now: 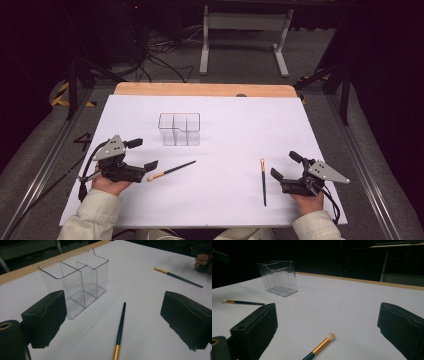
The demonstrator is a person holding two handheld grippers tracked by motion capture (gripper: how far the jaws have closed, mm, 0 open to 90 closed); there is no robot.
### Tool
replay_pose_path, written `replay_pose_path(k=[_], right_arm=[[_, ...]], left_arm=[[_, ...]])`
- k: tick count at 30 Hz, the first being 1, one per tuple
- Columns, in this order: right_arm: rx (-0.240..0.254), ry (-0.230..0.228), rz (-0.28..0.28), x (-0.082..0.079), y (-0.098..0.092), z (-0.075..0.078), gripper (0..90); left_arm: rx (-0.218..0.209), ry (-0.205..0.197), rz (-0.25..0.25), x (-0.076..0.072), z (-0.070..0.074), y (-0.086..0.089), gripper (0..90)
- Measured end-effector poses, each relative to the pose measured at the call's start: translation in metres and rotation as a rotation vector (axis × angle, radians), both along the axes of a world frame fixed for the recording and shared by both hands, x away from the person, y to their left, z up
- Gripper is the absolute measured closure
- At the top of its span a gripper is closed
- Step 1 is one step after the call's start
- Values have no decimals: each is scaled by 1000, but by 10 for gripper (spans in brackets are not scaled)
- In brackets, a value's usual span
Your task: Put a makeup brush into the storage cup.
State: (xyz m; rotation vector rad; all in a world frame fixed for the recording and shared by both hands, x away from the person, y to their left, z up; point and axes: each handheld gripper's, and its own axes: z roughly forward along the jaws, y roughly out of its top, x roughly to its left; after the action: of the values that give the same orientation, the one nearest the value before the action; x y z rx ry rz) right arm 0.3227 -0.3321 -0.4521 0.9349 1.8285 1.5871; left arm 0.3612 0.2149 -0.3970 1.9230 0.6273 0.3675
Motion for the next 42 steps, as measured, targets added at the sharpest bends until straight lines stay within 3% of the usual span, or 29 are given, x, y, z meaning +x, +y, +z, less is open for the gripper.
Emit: replay_pose_path(k=[7,22,25,27,35,42], right_arm=[[-4,12,8,0,-2,2,49],[-16,6,15,-1,-2,3,52],[-21,0,22,-1,-2,5,52],[-27,2,32,-2,-2,7,56],[-54,31,66,-6,-1,15,84],[-46,39,58,-10,-2,16,81]], left_arm=[[85,48,-44,9,5,-11,61],[124,80,-105,19,11,-17,97],[141,97,-123,22,12,-19,97],[174,108,-131,24,13,-21,97],[174,179,-218,30,13,-25,204],[267,214,-226,35,20,-34,218]])
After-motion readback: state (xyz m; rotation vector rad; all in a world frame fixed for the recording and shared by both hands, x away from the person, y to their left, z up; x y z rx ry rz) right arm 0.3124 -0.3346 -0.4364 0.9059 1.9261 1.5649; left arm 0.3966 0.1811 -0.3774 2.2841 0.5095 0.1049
